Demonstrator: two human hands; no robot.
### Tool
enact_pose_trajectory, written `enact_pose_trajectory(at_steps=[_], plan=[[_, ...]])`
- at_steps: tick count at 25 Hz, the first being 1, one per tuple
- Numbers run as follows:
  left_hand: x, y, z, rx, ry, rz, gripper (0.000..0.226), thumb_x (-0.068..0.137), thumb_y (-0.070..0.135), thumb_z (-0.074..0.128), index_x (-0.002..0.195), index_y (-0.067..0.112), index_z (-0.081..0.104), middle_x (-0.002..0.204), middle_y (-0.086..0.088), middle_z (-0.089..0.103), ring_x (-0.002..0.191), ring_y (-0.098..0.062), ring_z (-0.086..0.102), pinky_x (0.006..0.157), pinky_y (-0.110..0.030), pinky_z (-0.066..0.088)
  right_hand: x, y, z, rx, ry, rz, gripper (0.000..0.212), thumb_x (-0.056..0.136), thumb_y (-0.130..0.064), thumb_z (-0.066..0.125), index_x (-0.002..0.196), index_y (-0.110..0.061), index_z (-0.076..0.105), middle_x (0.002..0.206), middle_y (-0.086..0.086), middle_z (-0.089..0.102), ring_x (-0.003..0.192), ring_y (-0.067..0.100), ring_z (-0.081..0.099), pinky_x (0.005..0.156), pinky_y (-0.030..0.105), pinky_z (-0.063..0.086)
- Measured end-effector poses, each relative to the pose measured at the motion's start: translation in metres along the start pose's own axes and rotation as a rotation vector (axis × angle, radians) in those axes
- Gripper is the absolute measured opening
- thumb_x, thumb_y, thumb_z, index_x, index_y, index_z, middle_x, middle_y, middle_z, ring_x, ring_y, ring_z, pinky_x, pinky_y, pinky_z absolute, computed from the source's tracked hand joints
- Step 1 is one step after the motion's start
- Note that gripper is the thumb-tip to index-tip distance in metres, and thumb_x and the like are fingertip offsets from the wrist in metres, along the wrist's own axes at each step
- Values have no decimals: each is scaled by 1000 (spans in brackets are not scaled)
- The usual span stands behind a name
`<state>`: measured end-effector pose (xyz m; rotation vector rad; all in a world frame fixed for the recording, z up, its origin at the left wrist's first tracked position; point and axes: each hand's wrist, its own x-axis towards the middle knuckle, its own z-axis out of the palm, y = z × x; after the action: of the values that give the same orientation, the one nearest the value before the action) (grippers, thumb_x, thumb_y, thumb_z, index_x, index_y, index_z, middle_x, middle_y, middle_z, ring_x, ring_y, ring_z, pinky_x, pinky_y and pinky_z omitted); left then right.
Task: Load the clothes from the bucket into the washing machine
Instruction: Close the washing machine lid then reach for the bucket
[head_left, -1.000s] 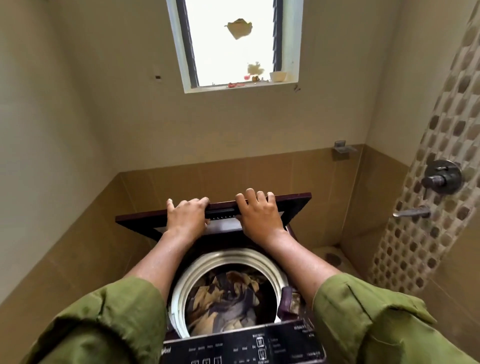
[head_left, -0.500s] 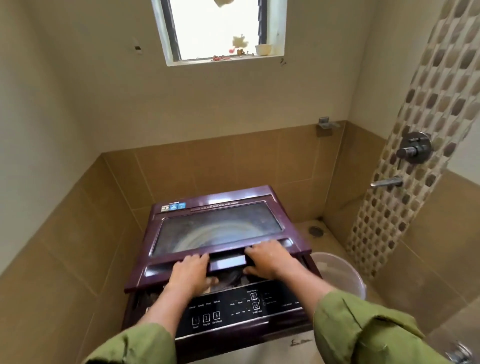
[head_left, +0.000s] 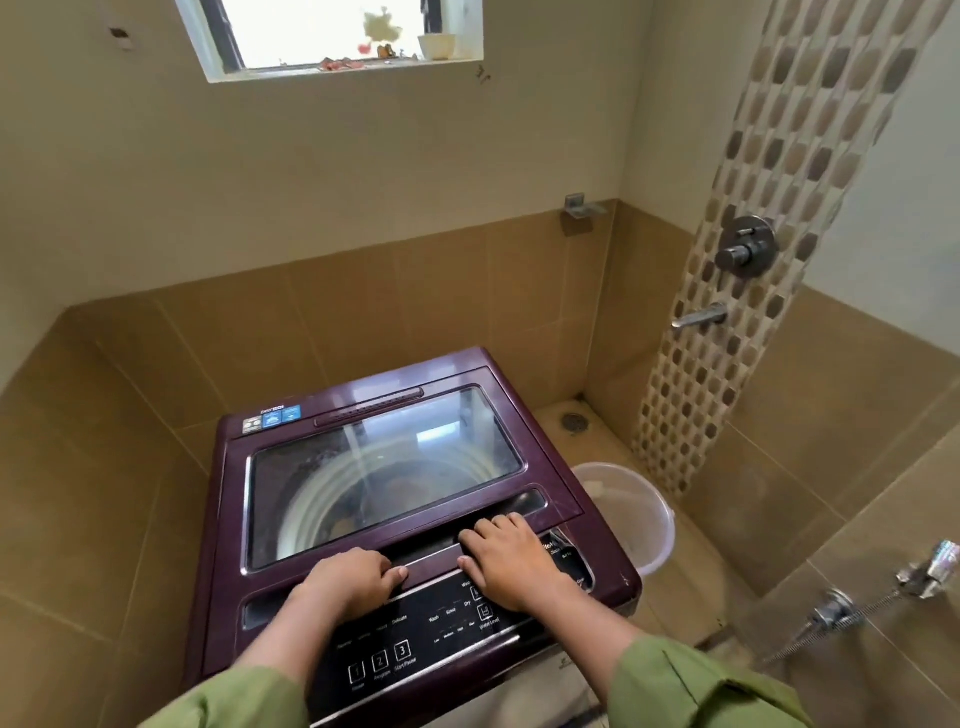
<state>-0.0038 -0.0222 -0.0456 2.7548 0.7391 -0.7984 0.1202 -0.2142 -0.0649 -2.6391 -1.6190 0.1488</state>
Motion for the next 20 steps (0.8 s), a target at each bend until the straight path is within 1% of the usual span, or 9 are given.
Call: enact_pose_trajectory(at_steps=[2, 4, 6, 8, 9, 12, 14, 17, 20], plan=[[10, -3, -11, -3, -97, 48, 49, 92, 61, 37, 100, 23, 66, 117, -4, 68, 105, -24, 62, 85, -33, 46, 1, 2, -1, 8, 3, -14, 42, 98, -43, 33, 125, -16, 50, 119, 11, 56, 109, 32, 49, 101, 45, 31], [17, 3, -16, 3, -71, 103, 46, 88, 64, 41, 86, 23, 62, 105, -1, 70, 92, -21, 61, 75, -31, 44, 2, 7, -3, 27, 15, -46, 40, 98, -42, 35, 124, -17, 51, 116, 11, 57, 107, 33, 51, 98, 44, 33], [21, 22, -17, 13, 113, 152, 39, 89, 60, 44, 77, 24, 54, 95, -1, 70, 87, -23, 63, 66, -30, 41, 1, 16, -4, 53, 37, -81, 37, 97, -39, 38, 121, -16, 54, 112, 11, 57, 104, 32, 51, 95, 42, 36], [25, 50, -18, 33, 324, 211, 28, 92, 48, 45, 78, 25, 50, 93, -2, 70, 89, -28, 64, 65, -32, 39, -3, 31, -6, 99, 83, -94, 35, 97, -35, 39, 118, -14, 57, 109, 11, 57, 102, 31, 52, 92, 43, 40], [28, 66, -19, 8, 394, 254, 24, 92, 43, 45, 80, 23, 51, 93, -2, 70, 89, -29, 64, 65, -33, 40, -6, 41, -7, 128, 120, -82, 34, 97, -34, 39, 116, -13, 59, 107, 11, 58, 100, 31, 52, 91, 43, 41], [39, 120, -29, -165, 508, 375, 17, 93, 33, 46, 86, 21, 56, 91, 0, 68, 86, -28, 62, 66, -35, 43, -17, 82, -8, 161, 259, 31, 31, 94, -31, 42, 109, -13, 63, 104, 9, 61, 99, 30, 56, 92, 41, 44], [49, 161, -36, -238, 558, 416, 14, 92, 29, 48, 87, 21, 58, 89, 0, 64, 82, -27, 61, 65, -35, 46, -27, 116, -10, 175, 319, 138, 30, 92, -31, 46, 110, -15, 64, 103, 7, 62, 98, 29, 58, 93, 39, 44], [65, 226, -41, -283, 593, 491, 14, 92, 26, 49, 87, 17, 60, 85, -1, 57, 82, -25, 59, 68, -36, 47, -42, 179, -14, 228, 267, 287, 36, 96, -36, 41, 123, -19, 57, 113, 4, 60, 106, 24, 54, 96, 37, 39], [83, 281, -41, -207, 543, 482, 18, 92, 26, 44, 89, 17, 59, 90, -3, 57, 90, -24, 58, 71, -39, 51, -57, 242, -6, 306, 220, 413, 39, 98, -38, 38, 131, -22, 49, 123, 2, 55, 116, 23, 50, 97, 36, 37]])
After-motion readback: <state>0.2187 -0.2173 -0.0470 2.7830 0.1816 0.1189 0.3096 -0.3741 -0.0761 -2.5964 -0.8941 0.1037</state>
